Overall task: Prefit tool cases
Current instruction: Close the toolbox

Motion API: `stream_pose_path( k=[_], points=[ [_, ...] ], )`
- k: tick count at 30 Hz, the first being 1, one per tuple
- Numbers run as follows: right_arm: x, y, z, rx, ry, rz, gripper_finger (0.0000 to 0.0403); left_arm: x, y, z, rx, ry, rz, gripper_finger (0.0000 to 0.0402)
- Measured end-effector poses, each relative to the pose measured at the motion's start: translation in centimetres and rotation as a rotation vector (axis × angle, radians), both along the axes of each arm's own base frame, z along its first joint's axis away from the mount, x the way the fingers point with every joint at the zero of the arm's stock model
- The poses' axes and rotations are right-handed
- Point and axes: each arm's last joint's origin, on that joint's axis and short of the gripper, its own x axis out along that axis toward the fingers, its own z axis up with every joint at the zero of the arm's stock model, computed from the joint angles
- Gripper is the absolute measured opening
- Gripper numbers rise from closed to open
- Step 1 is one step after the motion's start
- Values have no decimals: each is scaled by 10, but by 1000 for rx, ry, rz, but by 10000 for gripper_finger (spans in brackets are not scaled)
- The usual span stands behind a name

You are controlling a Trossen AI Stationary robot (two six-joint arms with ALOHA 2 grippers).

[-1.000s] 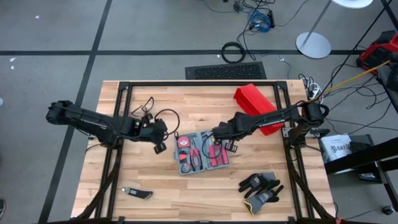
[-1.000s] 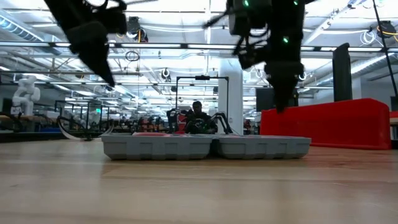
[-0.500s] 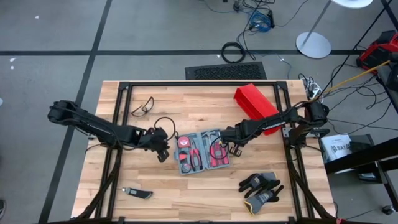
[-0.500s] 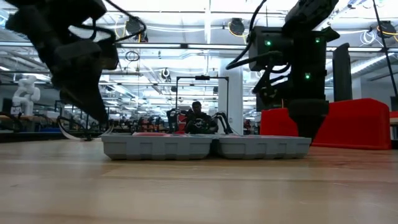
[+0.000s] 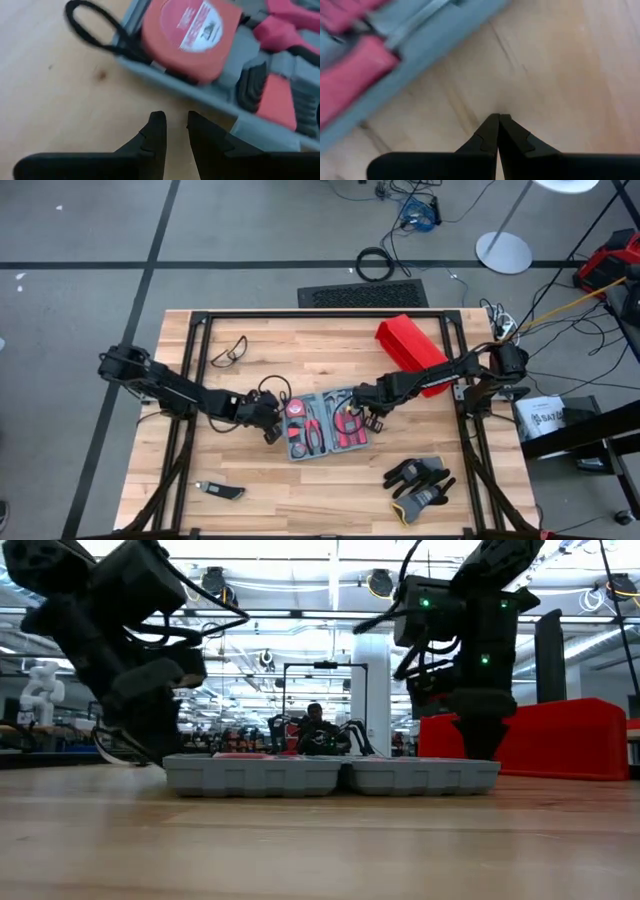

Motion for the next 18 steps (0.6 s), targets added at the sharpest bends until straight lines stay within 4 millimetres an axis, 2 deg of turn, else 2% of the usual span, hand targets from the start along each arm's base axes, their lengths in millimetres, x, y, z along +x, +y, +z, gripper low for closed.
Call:
stream_pose_path(
  k=[10,18],
  points=[
    [15,5,2,143,-154,69,0,7,-1,-2,26,-55,-45,86],
    [17,6,2,168,-175,81,0,7,0,1,47,-69,-56,86]
  ],
)
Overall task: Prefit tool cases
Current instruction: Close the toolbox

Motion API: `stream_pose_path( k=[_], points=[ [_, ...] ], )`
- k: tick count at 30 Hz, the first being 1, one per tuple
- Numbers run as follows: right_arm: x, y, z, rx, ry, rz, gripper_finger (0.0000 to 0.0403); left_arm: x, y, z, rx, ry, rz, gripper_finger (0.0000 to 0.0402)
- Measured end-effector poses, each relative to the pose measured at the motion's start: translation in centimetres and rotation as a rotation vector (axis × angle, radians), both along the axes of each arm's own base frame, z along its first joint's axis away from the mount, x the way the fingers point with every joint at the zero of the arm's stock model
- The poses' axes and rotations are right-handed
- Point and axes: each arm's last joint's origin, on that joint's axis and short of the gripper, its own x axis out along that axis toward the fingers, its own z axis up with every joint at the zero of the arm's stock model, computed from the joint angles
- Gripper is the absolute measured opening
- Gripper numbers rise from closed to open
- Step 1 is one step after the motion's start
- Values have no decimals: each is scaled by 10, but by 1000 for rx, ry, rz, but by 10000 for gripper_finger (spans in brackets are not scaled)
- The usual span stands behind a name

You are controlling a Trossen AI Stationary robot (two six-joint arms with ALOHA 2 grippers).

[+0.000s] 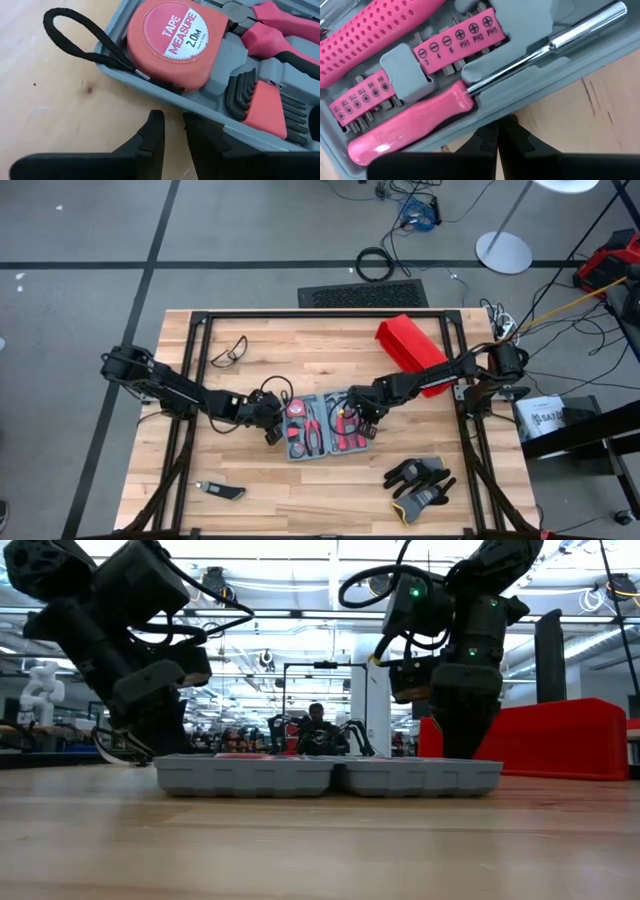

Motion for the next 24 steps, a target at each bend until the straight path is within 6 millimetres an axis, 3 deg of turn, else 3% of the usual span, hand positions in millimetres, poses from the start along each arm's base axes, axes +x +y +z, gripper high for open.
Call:
stream_pose_path(
  k=[10,24],
  points=[
    [0,0,0,0,-4,1,0,-3,0,19,-11,-61,-9,86],
    [3,1,4,12,-1,10,0,-4,2,30,23,-97,5,86]
  ],
)
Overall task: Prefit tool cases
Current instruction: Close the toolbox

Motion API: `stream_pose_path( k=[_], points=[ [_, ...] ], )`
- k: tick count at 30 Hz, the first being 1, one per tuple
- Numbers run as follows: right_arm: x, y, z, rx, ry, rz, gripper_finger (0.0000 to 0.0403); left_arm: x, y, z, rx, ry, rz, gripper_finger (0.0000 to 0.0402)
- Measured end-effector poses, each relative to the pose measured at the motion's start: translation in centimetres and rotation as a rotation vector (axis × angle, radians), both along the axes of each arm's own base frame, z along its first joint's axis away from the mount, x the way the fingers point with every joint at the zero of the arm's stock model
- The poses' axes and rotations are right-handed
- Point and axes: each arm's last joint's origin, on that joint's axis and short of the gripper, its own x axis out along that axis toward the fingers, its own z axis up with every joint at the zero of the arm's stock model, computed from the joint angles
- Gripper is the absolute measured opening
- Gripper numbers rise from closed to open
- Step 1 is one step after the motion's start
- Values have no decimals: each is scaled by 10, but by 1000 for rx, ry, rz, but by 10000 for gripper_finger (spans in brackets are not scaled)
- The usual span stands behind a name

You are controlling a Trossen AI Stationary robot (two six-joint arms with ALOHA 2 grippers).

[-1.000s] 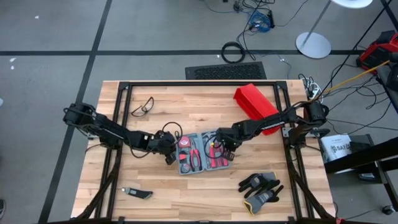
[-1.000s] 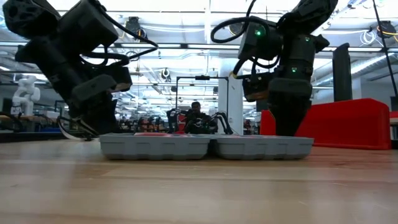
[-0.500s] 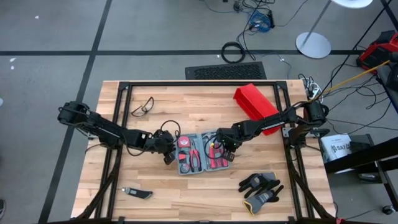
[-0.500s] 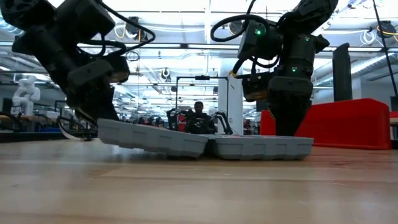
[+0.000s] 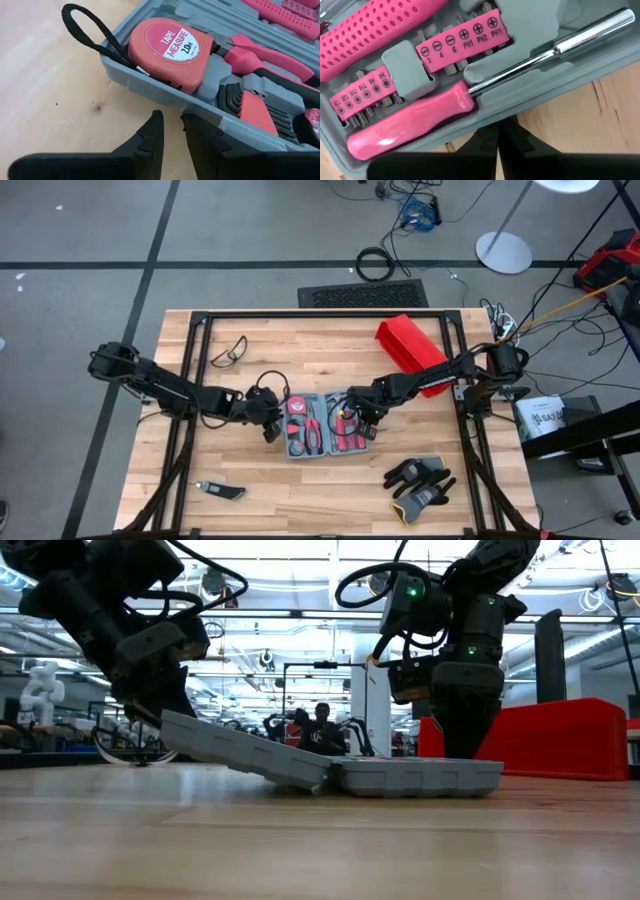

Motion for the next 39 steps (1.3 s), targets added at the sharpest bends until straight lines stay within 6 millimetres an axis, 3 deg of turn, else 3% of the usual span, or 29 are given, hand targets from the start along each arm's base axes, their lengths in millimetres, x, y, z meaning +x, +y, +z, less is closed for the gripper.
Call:
stream_pose_path(
  k=[19,25,27,30,33,39],
  points=[
    [0,1,1,14,6,13,0,12,3,20,92,54,-48,85],
    [-1,3,1,27,15,37,0,23,2,36,100,-71,-15,85],
    [8,3,3,35,-80,36,0,33,-1,51,56,-198,-40,86],
    [26,5,17,40,-276,42,0,31,-2,44,70,-125,-95,86],
    [31,10,16,68,-305,79,0,38,-3,61,85,-210,-100,86],
    [35,14,33,9,-303,94,0,36,-3,54,99,-156,-101,86]
  ],
)
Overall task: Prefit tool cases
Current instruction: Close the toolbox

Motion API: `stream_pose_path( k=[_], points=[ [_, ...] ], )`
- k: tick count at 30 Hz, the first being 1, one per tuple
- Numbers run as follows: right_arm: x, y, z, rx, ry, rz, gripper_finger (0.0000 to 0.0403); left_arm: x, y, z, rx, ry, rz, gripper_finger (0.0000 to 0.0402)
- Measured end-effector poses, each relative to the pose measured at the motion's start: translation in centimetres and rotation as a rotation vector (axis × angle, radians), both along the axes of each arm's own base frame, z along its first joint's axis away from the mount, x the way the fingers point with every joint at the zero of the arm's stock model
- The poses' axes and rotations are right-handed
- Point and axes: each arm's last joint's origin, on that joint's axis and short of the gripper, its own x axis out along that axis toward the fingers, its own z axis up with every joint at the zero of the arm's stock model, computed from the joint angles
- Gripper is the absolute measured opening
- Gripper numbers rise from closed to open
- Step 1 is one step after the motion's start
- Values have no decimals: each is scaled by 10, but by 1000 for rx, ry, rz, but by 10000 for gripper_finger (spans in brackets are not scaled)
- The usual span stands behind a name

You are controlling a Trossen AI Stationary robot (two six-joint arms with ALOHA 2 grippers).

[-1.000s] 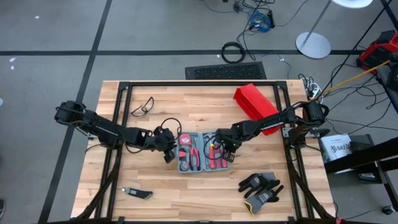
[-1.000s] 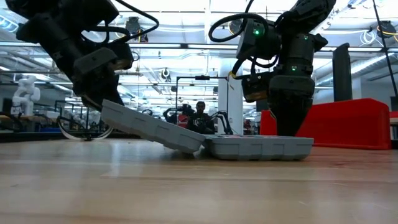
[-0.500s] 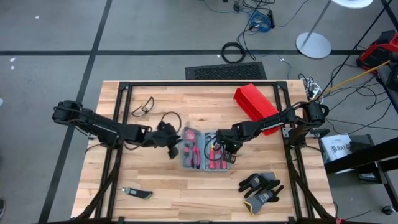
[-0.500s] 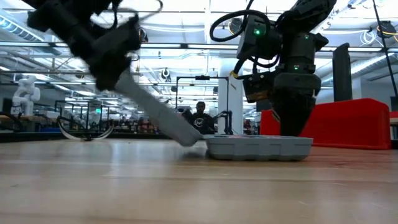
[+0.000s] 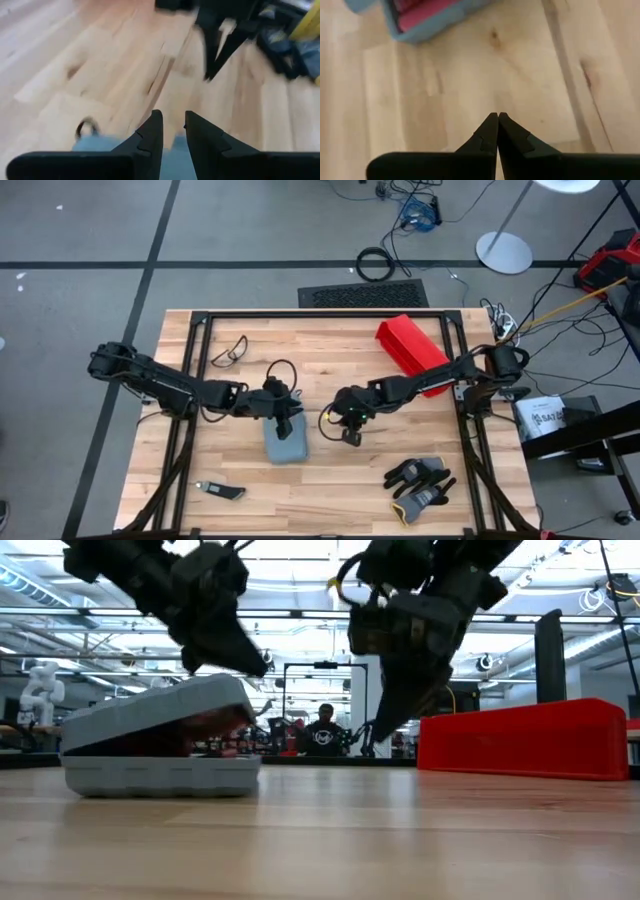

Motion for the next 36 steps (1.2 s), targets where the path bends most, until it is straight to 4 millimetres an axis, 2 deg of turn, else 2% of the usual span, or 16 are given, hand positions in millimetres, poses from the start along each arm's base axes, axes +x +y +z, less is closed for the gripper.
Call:
stream_pose_path(
  k=[7,11,19,26,36],
  points=[
    [1,2,18,-145,62,-42,0,-4,1,-5,6,61,31,86],
    [0,3,31,-177,38,-57,0,-8,2,-9,-9,114,48,86],
    [-2,2,33,-199,40,-61,0,-10,1,-20,-34,199,59,86],
    [0,2,34,-222,9,-59,0,2,-2,-45,-47,270,39,85],
    [25,7,46,-200,-289,96,0,6,-2,-51,-51,264,34,85]
  ],
)
